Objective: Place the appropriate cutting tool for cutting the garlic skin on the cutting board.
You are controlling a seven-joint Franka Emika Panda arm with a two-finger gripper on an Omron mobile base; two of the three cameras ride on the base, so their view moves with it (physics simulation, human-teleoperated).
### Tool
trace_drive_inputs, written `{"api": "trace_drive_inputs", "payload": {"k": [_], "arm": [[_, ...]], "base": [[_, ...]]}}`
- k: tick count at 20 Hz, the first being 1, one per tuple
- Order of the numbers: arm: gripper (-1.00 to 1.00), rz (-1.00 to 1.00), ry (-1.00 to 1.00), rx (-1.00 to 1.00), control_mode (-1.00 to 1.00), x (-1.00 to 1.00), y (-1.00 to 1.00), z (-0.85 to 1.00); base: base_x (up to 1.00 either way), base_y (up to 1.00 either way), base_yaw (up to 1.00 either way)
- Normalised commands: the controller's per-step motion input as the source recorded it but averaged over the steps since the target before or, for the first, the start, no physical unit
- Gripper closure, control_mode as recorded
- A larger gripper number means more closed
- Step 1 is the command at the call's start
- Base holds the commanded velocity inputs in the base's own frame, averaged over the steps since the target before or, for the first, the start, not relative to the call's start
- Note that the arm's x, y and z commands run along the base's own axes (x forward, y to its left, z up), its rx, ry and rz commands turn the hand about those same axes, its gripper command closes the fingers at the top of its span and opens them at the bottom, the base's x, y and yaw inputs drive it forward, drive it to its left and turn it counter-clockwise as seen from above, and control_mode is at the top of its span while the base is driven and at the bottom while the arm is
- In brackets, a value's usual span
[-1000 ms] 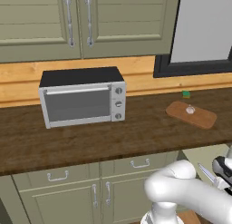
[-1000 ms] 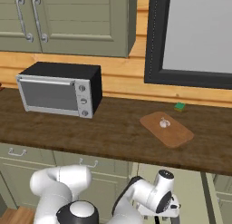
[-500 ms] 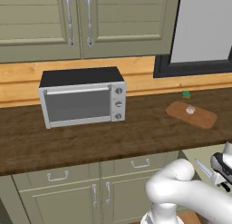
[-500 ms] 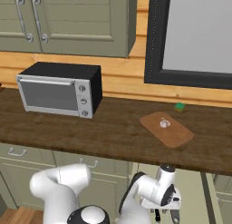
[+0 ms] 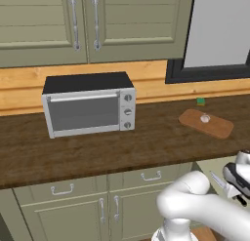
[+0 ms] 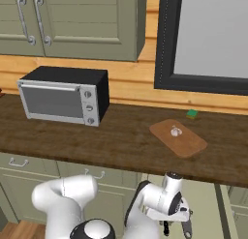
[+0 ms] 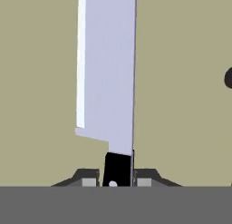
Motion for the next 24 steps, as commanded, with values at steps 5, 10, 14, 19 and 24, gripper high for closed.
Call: {"api": "trace_drive_inputs", "payload": {"k": [5, 10, 14, 19, 24], "arm": [[1.00, 0.01, -0.03, -0.01, -1.00, -0.82, -0.01, 0.71], [1.00, 0.13, -0.03, -0.01, -1.00, -0.68, -0.09, 1.00], [1.00, 0.25, -0.07, -0.06, -1.00, -0.38, -0.02, 1.00], [1.00, 0.27, -0.12, -0.06, -1.00, -0.36, -0.07, 1.00], [1.00, 0.24, -0.35, -0.07, -1.00, -0.28, -0.25, 1.00]], "base": [[0.00, 0.00, 0.00], [0.00, 0.00, 0.00], [0.00, 0.00, 0.00], [0.00, 0.00, 0.00], [0.00, 0.00, 0.00]]}}
